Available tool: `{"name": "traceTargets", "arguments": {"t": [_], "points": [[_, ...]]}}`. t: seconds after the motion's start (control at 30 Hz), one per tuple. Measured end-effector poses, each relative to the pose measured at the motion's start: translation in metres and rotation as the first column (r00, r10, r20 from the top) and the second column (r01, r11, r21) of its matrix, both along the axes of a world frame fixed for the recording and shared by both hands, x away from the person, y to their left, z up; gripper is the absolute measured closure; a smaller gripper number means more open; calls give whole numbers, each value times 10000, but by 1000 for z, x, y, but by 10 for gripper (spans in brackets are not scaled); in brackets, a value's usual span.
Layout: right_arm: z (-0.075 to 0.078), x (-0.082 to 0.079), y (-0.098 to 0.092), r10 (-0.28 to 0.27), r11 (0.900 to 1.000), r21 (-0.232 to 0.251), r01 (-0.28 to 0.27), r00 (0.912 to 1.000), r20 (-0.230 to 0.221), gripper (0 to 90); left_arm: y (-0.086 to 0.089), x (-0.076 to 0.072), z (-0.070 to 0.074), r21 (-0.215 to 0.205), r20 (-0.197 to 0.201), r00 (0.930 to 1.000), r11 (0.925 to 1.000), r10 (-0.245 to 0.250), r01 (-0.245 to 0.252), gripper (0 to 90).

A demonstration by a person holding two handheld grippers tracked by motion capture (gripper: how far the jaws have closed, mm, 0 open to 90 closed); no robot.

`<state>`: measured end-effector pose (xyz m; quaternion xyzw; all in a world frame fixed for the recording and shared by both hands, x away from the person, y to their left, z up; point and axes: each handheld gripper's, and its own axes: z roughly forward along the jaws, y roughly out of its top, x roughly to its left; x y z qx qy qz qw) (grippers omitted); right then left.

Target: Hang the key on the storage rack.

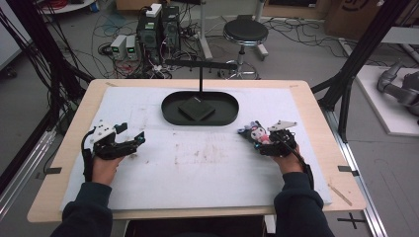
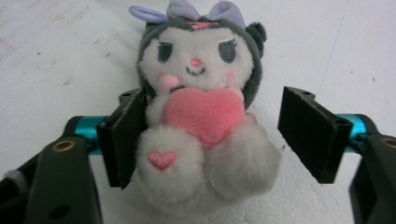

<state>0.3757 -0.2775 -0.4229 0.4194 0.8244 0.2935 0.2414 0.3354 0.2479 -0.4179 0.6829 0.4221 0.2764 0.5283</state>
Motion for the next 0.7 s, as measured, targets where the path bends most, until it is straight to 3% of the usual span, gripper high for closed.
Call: {"name": "traceTargets", "arguments": {"t": [0.1, 0.17, 0.2, 0.23, 0.33, 0.4, 0.43, 0.7], "points": [[-6, 2, 1, -38, 10000, 77, 41, 9995, -329, 253, 0, 0, 0, -10, -4, 10000, 10000, -4, 4, 216], [-8, 3, 2, 40, 9997, 232, -26, 9980, -631, 434, 0, 0, 0, -6, -14, 10000, 10000, -8, 8, 216], [-8, 3, 3, 95, 9995, 307, -76, 9982, -592, 439, 0, 0, 0, -12, -11, 10000, 10000, -6, 6, 217], [-7, 1, 6, 113, 9999, 74, -110, 9991, -420, 461, 0, 0, 0, -27, -9, 10000, 10000, -16, 16, 216], [-6, 0, 6, 168, 9998, 87, -165, 9992, -373, 472, 0, 0, 0, -61, -25, 10000, 10000, -3, 2, 217], [-3, -1, 6, 219, 9990, 392, -210, 9995, -229, 476, 1, 0, 0, -48, 0, 10000, 10000, 23, -23, 216], [4, -2, 4, 260, 9953, 928, -267, 9996, 90, 478, 1, 0, 0, -56, 1, 10000, 10000, 23, -23, 216], [23, 1, 6, 105, 9843, 1749, -250, 9965, 829, 479, 1, 0, 0, -85, -23, 10000, 10000, 37, -38, 216]]}}
